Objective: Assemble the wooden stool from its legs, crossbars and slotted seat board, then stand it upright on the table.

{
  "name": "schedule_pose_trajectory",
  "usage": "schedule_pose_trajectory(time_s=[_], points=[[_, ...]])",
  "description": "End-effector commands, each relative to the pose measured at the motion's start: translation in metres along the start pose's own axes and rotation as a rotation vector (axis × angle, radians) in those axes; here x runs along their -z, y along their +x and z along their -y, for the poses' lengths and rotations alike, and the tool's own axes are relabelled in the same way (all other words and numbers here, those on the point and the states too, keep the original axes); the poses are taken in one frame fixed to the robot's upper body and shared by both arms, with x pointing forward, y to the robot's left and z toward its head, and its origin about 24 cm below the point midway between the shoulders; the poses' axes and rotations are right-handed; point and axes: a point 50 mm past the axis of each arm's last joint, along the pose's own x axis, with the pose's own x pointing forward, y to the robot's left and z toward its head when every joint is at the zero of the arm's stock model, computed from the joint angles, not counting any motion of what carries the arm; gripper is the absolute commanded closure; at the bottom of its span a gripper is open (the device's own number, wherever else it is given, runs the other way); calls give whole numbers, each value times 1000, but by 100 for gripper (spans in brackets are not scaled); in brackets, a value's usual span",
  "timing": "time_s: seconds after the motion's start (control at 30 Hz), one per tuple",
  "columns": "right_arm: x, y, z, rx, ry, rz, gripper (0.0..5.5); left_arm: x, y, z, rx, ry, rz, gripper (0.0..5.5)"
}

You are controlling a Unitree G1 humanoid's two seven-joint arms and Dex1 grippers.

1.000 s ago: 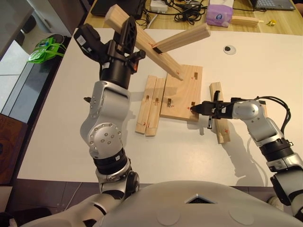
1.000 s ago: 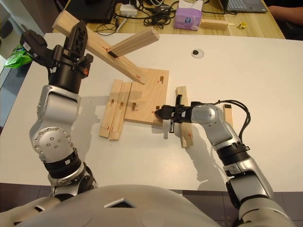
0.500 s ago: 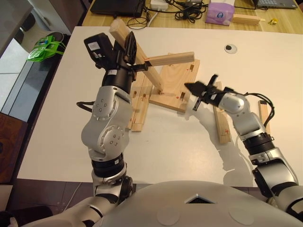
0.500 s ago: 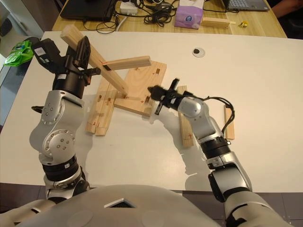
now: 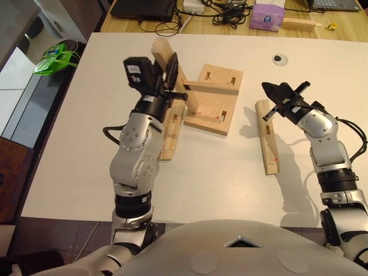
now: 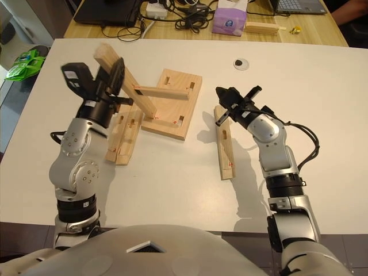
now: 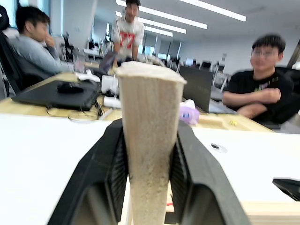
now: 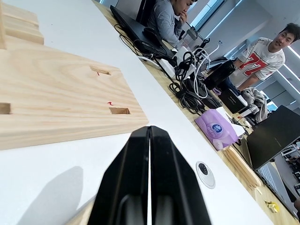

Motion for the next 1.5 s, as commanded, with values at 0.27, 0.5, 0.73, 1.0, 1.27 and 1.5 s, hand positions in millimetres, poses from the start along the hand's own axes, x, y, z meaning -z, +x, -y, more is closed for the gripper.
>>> schedule_pose_trajectory(time_s=[0.27, 0.5, 0.73, 1.0, 1.27, 1.5], points=[[-4, -4, 28, 195, 40, 43, 550, 39, -9, 0, -8, -2, -217, 448], [-7, -1, 23, 193, 46, 64, 550, 38, -2, -6, -93, -99, -189, 448], [-5, 0, 21, 209, 59, 63, 550, 30, 3, 13, 63, 82, -202, 448], [-12, 7, 17, 192, 68, 81, 550, 41, 8, 3, 38, 32, -343, 448], [-2, 5, 7, 122, 90, 45, 550, 50, 10, 4, 61, 50, -407, 448], [37, 3, -37, -280, 464, -58, 550, 58, 2, 3, 44, 42, -414, 447]])
